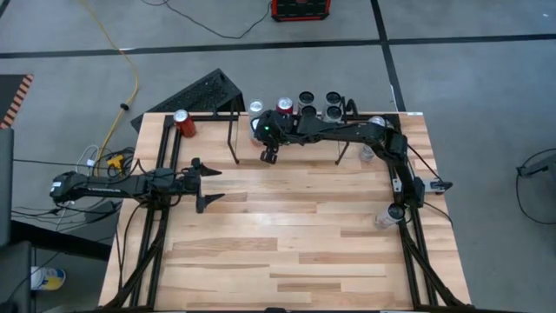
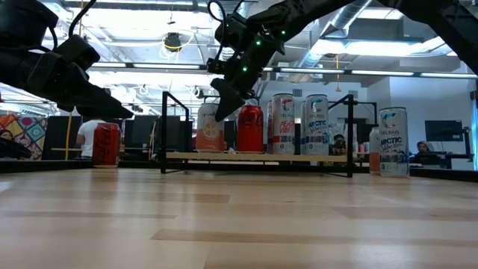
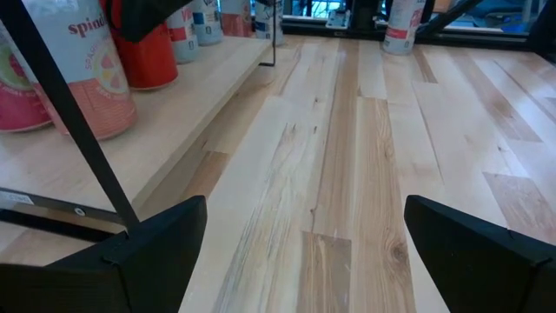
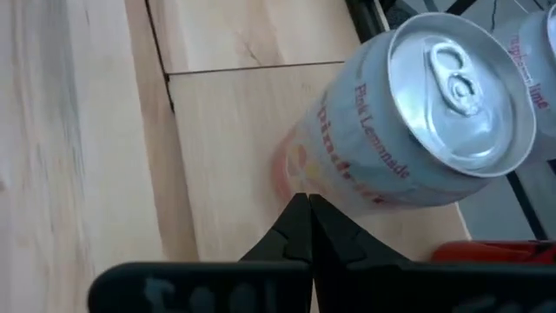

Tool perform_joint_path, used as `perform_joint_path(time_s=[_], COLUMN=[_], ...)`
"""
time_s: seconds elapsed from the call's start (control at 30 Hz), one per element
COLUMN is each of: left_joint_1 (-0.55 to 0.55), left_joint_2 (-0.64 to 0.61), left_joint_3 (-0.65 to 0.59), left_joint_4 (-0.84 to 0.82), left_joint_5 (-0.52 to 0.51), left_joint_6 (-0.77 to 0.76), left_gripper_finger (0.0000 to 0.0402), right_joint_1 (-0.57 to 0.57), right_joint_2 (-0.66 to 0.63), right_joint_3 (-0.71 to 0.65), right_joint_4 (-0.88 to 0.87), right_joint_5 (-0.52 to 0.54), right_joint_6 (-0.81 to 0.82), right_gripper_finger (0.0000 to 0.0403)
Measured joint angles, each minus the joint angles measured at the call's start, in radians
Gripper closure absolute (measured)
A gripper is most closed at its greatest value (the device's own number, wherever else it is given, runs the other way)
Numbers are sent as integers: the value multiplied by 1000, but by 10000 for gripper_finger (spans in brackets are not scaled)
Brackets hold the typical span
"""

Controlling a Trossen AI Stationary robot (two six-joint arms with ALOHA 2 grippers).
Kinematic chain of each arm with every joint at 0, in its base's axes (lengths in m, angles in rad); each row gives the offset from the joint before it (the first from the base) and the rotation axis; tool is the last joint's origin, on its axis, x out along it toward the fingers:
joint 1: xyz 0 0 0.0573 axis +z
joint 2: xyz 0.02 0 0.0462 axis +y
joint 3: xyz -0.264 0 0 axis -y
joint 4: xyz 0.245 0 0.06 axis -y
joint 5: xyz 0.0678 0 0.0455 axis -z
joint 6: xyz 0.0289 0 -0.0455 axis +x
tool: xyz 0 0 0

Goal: Place canned beverage on shelf
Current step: Put the bottom orange white soda can on the shelf aligned with the pink white soda can, then put the orange white soda can on the shelf aligned with the other orange white soda can

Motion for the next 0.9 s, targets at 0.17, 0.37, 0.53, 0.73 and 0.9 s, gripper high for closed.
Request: perform_joint_path(time_s=[0.17,0.37,0.53,0.73,0.9], left_joint_1=[0,0,0,0,0], left_joint_2=[0,0,0,0,0], left_joint_3=[0,0,0,0,0], left_joint_4=[0,0,0,1,1], left_joint_5=[0,0,0,0,0], left_joint_6=[0,0,0,0,0], left_gripper_finger=[24,24,24,24,24], right_joint_1=[-12,-21,0,54,104], right_joint_2=[0,0,-2,-121,-275], right_joint_3=[0,0,0,1,-18], right_joint_4=[18,39,-31,-198,-328], right_joint_5=[0,1,-2,-26,-93], right_joint_6=[-5,-12,-12,-11,-1], right_gripper_finger=[387,387,386,366,385])
